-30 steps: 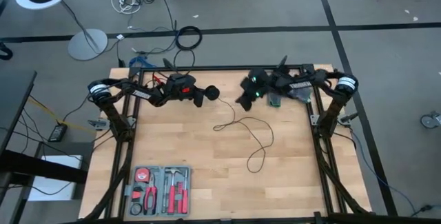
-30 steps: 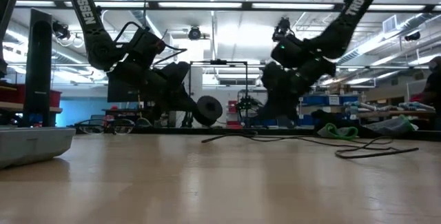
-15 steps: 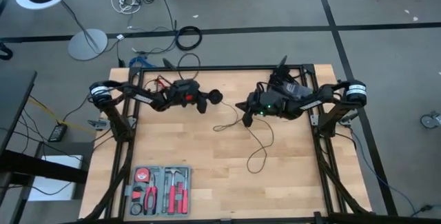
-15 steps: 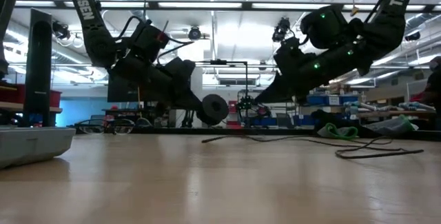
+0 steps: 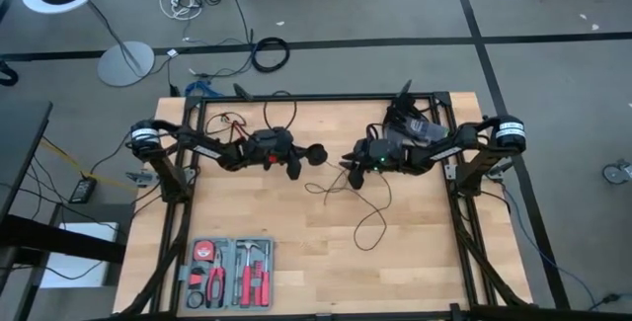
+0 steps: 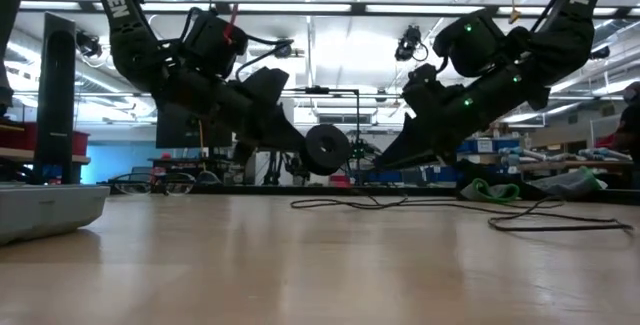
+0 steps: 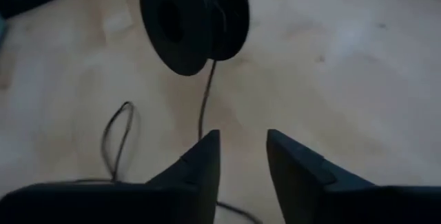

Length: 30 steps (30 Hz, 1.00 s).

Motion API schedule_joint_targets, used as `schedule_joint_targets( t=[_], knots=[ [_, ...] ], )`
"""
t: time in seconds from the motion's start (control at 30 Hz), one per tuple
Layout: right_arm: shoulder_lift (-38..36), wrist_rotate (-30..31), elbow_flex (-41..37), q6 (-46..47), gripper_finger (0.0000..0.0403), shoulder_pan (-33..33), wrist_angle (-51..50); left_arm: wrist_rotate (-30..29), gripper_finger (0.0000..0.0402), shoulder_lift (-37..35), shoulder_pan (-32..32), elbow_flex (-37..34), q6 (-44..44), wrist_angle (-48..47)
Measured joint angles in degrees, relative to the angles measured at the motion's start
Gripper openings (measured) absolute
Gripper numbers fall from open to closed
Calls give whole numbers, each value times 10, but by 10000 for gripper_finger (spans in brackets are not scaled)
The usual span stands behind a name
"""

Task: Coil cords
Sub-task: Coil the black wire onto the black spool

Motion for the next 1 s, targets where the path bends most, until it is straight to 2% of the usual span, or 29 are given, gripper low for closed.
schedule_joint_targets(
  t=[0.27, 0.43, 0.67, 0.8, 0.93, 1.0],
  knots=[
    [0, -1, 0, 13, 172, 39, -23, -11, 0, 0, -5, 0, 1, 0],
    [0, -1, 0, 20, 176, 49, -65, -11, 0, -10, -3, 0, 5, -3],
    [0, -1, 0, 49, 165, 48, -67, -32, 0, -45, -3, 0, 37, -16],
    [0, -1, 3, 50, 126, 48, -72, -41, 0, -45, -2, 0, 29, -35],
    [0, -1, 32, 48, 35, 50, -105, -41, 0, -45, -2, 0, 27, -26],
    [0, 5, 53, 39, 11, 54, -131, -41, 0, -45, -2, 0, 26, -14]
  ],
)
